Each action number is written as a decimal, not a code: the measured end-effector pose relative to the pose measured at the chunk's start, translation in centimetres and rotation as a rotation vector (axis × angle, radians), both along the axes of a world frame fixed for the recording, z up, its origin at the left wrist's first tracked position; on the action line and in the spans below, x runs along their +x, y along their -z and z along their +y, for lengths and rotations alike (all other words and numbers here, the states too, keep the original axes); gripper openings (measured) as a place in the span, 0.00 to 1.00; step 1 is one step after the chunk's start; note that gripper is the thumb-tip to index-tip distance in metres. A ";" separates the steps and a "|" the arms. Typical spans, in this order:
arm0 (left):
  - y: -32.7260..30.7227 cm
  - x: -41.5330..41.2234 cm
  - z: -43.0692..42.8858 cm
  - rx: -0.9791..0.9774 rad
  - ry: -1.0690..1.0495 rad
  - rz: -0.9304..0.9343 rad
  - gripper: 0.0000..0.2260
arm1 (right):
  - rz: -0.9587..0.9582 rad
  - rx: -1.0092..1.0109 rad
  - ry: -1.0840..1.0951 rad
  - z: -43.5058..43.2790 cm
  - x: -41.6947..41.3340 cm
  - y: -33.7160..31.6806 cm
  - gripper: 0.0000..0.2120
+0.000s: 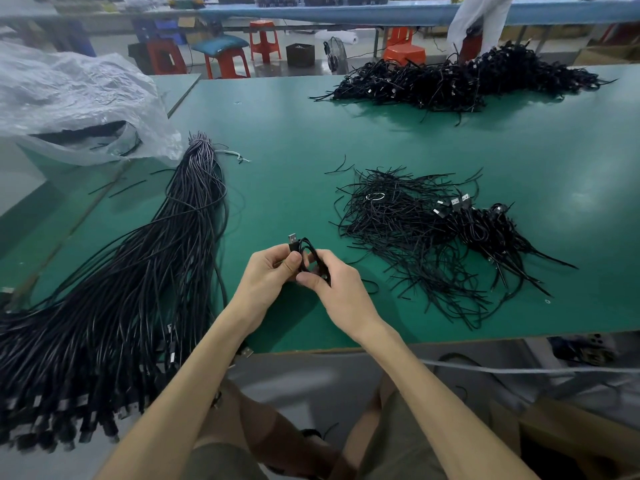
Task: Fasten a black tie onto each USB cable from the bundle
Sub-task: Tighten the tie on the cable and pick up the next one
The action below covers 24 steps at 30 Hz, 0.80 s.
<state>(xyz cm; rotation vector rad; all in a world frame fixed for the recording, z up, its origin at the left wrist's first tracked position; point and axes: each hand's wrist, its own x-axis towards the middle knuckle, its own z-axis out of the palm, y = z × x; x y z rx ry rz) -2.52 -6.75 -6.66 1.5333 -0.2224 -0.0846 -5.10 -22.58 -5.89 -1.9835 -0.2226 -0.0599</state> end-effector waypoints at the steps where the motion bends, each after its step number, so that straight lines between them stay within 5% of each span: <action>1: 0.0 0.0 0.0 -0.004 -0.009 0.008 0.10 | -0.002 -0.011 0.005 0.1 0.0 0.0 0.09; 7: 0.3 0.0 -0.2 0.107 -0.081 -0.010 0.11 | -0.206 -0.560 0.015 -0.2 -0.5 0.4 0.10; 16: -0.2 -0.1 -1.0 0.368 -0.190 -0.162 0.04 | -0.282 -0.782 -0.001 -2.3 0.0 -1.1 0.05; 18: -0.5 0.1 -0.4 0.432 -0.125 -0.156 0.10 | -0.285 -0.828 -0.029 -2.8 0.0 -1.1 0.05; 21: -1.3 0.2 0.7 0.748 -0.013 -0.363 0.22 | -0.347 -0.916 -0.064 -2.6 0.1 -0.9 0.06; 24: -2.3 0.0 1.0 1.220 0.115 -0.649 0.25 | -0.442 -0.964 -0.128 -2.1 0.3 -1.1 0.12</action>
